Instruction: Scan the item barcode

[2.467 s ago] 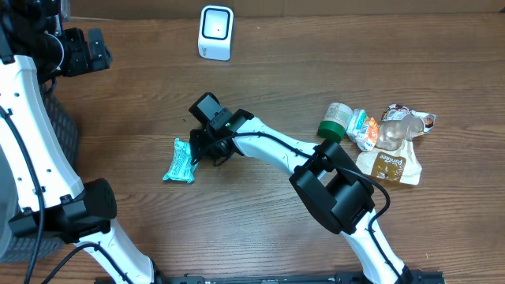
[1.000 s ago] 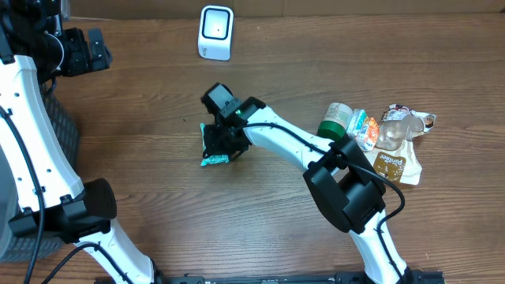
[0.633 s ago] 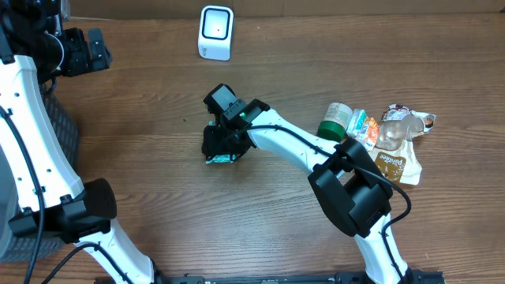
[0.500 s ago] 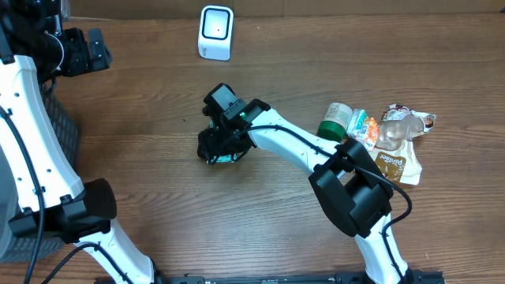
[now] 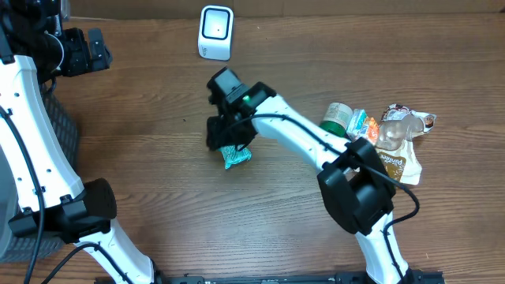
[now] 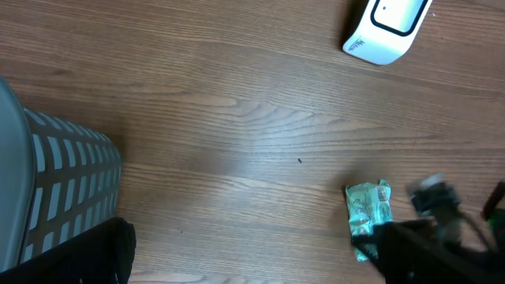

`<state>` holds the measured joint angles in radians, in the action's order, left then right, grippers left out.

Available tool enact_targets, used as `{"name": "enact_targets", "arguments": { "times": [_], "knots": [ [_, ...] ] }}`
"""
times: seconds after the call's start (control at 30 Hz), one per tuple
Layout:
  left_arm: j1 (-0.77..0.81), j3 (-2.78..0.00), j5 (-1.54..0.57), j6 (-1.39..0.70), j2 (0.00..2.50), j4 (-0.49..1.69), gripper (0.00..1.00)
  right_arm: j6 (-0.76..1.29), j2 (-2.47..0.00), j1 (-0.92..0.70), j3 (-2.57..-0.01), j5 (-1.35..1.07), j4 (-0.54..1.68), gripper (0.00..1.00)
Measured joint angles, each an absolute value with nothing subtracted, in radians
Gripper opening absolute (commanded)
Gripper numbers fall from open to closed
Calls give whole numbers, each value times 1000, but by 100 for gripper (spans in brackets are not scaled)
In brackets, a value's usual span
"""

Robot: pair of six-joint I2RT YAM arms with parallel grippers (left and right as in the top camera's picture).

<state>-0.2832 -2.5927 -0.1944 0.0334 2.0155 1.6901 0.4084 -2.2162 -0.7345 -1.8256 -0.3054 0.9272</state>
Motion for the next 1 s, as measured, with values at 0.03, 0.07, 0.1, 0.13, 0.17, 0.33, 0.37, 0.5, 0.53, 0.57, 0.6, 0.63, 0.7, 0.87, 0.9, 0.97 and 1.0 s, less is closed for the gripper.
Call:
{"name": "enact_targets", "arguments": {
  "times": [0.03,0.07,0.1,0.13,0.17,0.33,0.37,0.5,0.53,0.57,0.6,0.63,0.7,0.87,0.9,0.97,1.0],
  "knots": [
    [-283,-2593,-194,33,2016,1691,100,413,-2218,-743,-1824,-309,926,44],
    [-283,-2593,-194,33,2016,1690,100,416,-2222,-755,-1821,-313,924,44],
    [-283,-2593,-194,33,2016,1690,100,422,-2230,-777,-1814,-319,927,44],
    [-283,-2593,-194,33,2016,1690,100,425,-2238,-794,-1810,-319,934,44],
    [-283,-2593,-194,33,2016,1691,100,427,-2249,-808,-1805,-317,947,44],
    [-283,-2593,-194,33,2016,1691,100,438,-2280,-838,-1786,-278,1028,44],
    [-283,-2593,-194,33,2016,1690,100,439,-2281,-836,-1785,-270,1035,44],
    [-283,-2593,-194,33,2016,1690,100,441,-2281,-807,-1785,-247,1058,44],
    [-283,-2593,-194,33,2016,1690,100,441,-2281,-797,-1785,-244,1063,44],
    [-283,-2593,-194,33,2016,1690,100,440,-2281,-788,-1785,-243,1066,44],
    [-283,-2593,-194,33,2016,1690,100,441,-2281,-777,-1785,-239,1071,45],
    [-283,-2593,-194,33,2016,1690,99,441,-2281,-766,-1785,-236,1076,45],
    [-283,-2593,-194,33,2016,1690,100,441,-2281,-747,-1785,-231,1090,45],
    [-283,-2593,-194,33,2016,1690,100,440,-2281,-704,-1785,-229,1102,45],
    [-283,-2593,-194,33,2016,1690,100,439,-2281,-698,-1785,-229,1103,45],
    [-283,-2593,-194,33,2016,1690,100,430,-2281,-689,-1785,-229,1109,45],
    [-283,-2593,-194,33,2016,1690,100,424,-2281,-687,-1786,-229,1114,45]
  ]
}}
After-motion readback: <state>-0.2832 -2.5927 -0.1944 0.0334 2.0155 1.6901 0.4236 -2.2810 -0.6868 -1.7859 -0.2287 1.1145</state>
